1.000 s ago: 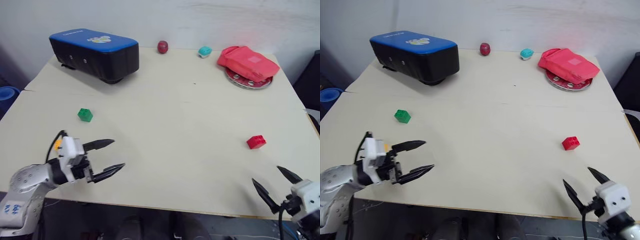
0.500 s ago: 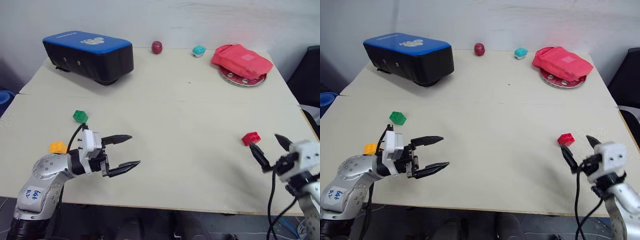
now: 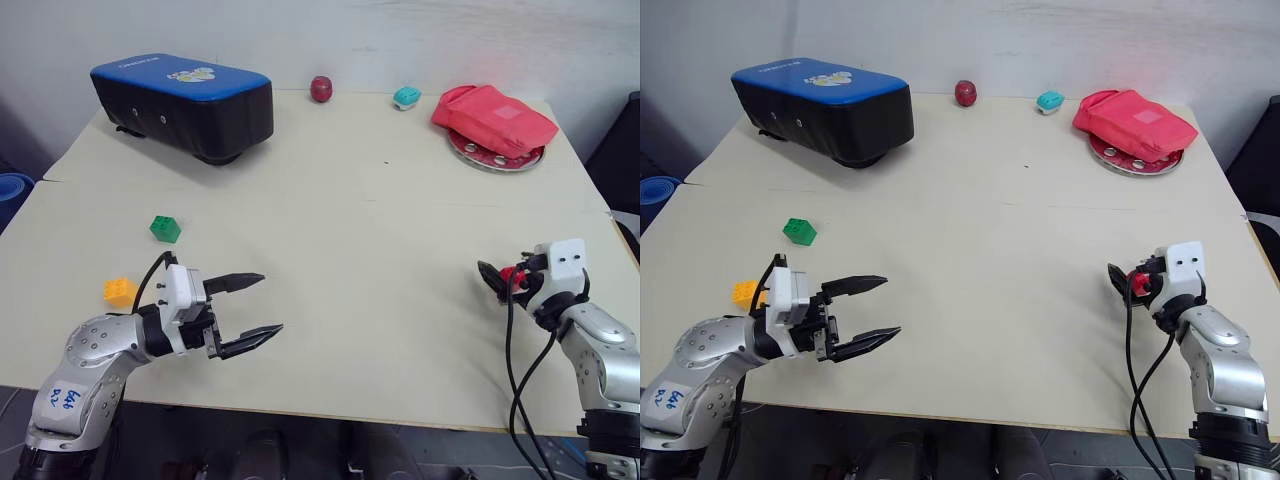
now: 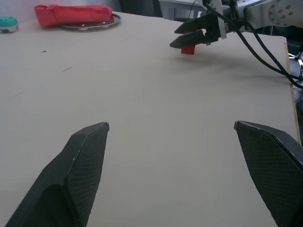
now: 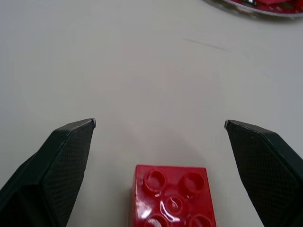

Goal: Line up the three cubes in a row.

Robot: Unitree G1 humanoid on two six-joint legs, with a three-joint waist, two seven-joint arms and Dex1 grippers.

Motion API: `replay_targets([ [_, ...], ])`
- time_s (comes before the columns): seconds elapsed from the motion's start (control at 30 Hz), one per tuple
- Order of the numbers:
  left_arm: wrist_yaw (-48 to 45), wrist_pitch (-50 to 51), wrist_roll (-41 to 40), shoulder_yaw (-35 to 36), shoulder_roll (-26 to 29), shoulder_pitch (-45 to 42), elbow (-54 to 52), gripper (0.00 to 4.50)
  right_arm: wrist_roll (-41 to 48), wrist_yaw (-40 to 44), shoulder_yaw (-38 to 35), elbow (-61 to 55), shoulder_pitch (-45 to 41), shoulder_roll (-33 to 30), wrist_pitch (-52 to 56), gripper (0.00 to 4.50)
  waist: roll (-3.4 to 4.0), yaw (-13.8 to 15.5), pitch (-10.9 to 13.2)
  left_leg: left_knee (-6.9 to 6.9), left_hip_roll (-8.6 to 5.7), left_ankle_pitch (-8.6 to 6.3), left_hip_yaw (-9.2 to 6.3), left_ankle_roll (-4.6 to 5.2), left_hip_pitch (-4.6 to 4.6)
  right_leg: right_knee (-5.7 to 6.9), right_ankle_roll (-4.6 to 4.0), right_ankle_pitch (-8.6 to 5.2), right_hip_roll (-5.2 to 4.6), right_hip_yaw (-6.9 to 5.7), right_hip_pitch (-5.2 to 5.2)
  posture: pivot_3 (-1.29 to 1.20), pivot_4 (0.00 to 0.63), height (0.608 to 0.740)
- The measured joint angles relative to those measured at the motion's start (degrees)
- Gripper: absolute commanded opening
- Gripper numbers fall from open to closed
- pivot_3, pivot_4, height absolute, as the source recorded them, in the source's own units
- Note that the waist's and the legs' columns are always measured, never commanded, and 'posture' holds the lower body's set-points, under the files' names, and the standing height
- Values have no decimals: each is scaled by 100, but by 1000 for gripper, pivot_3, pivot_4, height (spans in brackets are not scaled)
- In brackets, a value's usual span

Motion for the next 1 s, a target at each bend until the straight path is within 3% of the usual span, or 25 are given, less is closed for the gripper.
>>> replay_targets([
  [0.07, 19, 0, 0, 22, 5, -1, 0, 4462, 24, 8, -3, 41, 6, 0, 110, 4490, 0, 0, 0, -1, 0, 0, 0, 2, 0, 1, 0, 0, 0, 0, 0, 0, 150, 740],
  [0.37, 33, 4, -5, 64, 7, -21, 4, 4500, 143, 448, -48, -134, 466, 0, -98, 1522, 0, -13, 0, -2, 0, 0, 0, 3, 1, 1, 1, 1, 0, 0, 1, 0, 150, 740],
  [0.5, 26, 14, -9, 134, 51, 6, 17, 4500, 484, 1586, 58, -293, 382, -127, -670, 1506, 1, -39, 0, -5, -1, -1, 0, 7, 4, 4, 2, 1, 2, 1, 2, 0, 150, 740],
  [0.6, -15, 35, -11, 337, 189, 156, 34, 4500, 462, 2823, 1098, -799, -455, -508, -902, 1506, 5, -186, 4, -9, 3, 2, -3, 6, 13, 11, 0, 2, 4, 0, 4, 0, 150, 740],
  [0.8, -145, 25, -4, 649, 254, 947, 21, 4500, 31, 4311, 3034, -293, -2031, -141, -995, 1506, 1, -136, 5, -2, 0, 1, -22, 9, -3, -3, -1, 1, -6, -16, -2, 0, 150, 740],
  [1.0, -120, 40, -14, 950, 267, 1264, -122, 4500, -790, 4690, 3762, 917, -2266, 69, -1672, 1506, 0, 0, 6, 17, -18, -15, -24, 40, -17, -13, 0, 2, -33, -19, 0, 0, 150, 740],
])
